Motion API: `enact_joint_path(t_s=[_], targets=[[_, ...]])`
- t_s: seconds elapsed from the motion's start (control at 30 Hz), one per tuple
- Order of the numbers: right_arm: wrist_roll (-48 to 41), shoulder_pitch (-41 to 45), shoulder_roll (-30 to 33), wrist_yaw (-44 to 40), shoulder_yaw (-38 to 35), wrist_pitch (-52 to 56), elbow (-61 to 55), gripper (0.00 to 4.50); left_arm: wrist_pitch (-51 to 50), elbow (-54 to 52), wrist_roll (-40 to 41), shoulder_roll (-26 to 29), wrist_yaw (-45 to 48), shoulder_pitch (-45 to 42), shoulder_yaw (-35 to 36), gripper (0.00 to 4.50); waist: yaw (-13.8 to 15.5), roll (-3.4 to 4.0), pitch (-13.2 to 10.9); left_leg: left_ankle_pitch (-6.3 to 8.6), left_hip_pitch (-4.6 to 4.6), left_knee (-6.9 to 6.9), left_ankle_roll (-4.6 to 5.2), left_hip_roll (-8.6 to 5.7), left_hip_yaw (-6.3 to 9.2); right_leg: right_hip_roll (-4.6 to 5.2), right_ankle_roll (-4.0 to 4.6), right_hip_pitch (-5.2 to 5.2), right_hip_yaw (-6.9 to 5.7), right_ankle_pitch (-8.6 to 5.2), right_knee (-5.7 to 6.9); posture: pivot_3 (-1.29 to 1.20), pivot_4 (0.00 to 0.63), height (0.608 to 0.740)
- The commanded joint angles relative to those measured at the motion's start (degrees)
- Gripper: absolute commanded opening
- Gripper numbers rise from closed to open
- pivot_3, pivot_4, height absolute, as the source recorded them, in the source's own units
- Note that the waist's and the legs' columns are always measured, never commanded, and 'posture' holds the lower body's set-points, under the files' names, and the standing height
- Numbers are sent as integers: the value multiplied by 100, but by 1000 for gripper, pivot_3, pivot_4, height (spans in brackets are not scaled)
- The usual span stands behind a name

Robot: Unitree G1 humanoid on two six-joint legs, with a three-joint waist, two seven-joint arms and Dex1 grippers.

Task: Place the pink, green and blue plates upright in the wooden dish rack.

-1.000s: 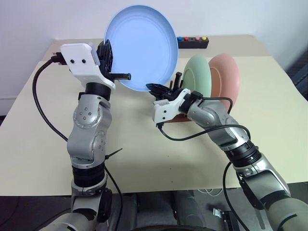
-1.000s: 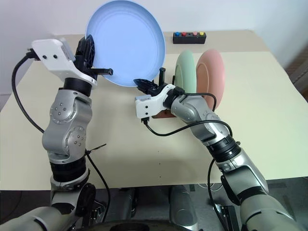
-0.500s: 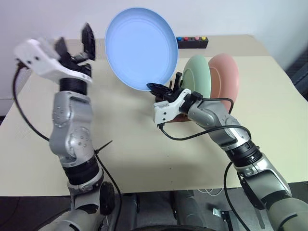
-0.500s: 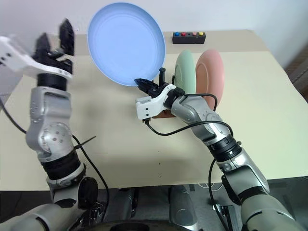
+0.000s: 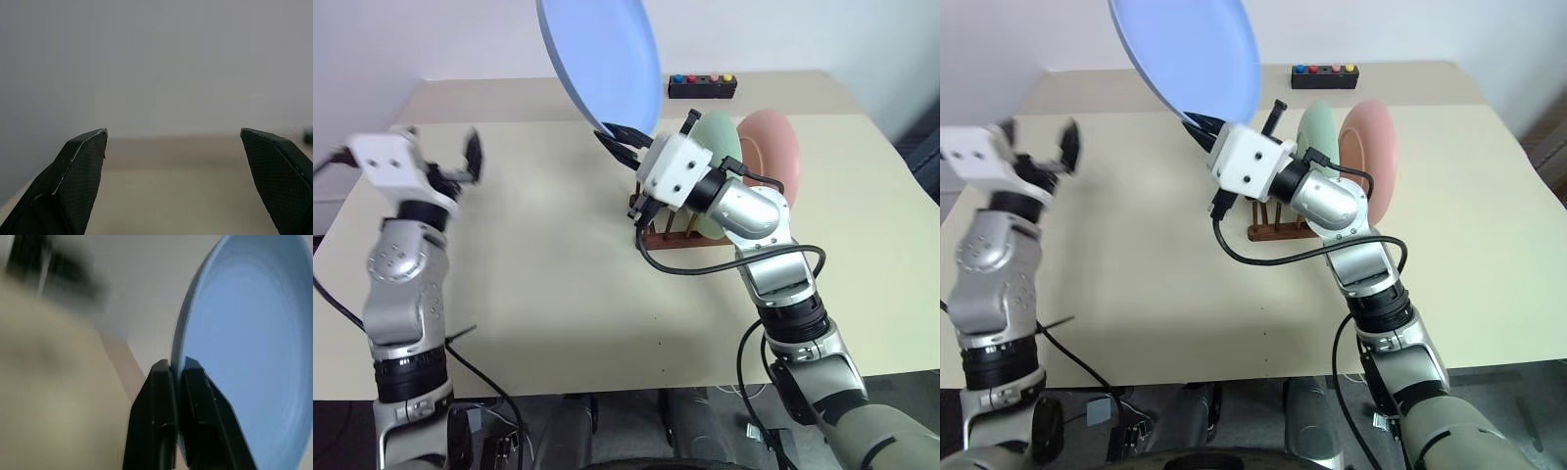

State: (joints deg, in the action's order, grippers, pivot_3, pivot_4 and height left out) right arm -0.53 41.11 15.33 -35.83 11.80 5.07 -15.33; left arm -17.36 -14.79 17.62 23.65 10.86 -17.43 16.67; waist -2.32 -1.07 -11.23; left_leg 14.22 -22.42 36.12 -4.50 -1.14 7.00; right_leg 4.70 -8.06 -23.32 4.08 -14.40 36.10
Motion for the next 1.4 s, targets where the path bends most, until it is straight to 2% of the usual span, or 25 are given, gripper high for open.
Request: enact_joint_path(t_s=[0.03,0.23,0.4,0.6,1.4], targets=[[-1027,-70,-102,-125,-366,892,-687,0,69,-167,81,16,496,259,-318,4461,12,0,0,0,0,2,0,0,0,0,0,1,0,0,1,0,150,740],[-2789,-420,-116,136,-1095,2833,-1168,0,-57,-542,298,437,2018,1234,-1281,4461,-19,5,0,0,3,-7,1,1,1,-1,5,-1,1,0,2,0,150,740],[-3672,-595,-93,517,-1572,3673,-1381,0,-305,-796,509,642,2625,1513,-1626,4461,-16,10,-3,1,1,-8,2,5,0,-3,8,-9,1,0,5,0,150,740],[-4434,-652,-15,841,-1951,4171,-1375,0,-412,-900,566,642,2784,1537,-1708,4461,-16,10,-2,1,0,-7,2,5,-2,-3,7,-8,1,0,2,0,150,740],[-5270,-1027,126,1477,-2221,4356,-1015,0,-360,-970,530,574,2820,1580,-1766,4461,-15,10,-3,1,0,-7,2,5,-3,-3,7,-7,1,-1,1,0,150,740]])
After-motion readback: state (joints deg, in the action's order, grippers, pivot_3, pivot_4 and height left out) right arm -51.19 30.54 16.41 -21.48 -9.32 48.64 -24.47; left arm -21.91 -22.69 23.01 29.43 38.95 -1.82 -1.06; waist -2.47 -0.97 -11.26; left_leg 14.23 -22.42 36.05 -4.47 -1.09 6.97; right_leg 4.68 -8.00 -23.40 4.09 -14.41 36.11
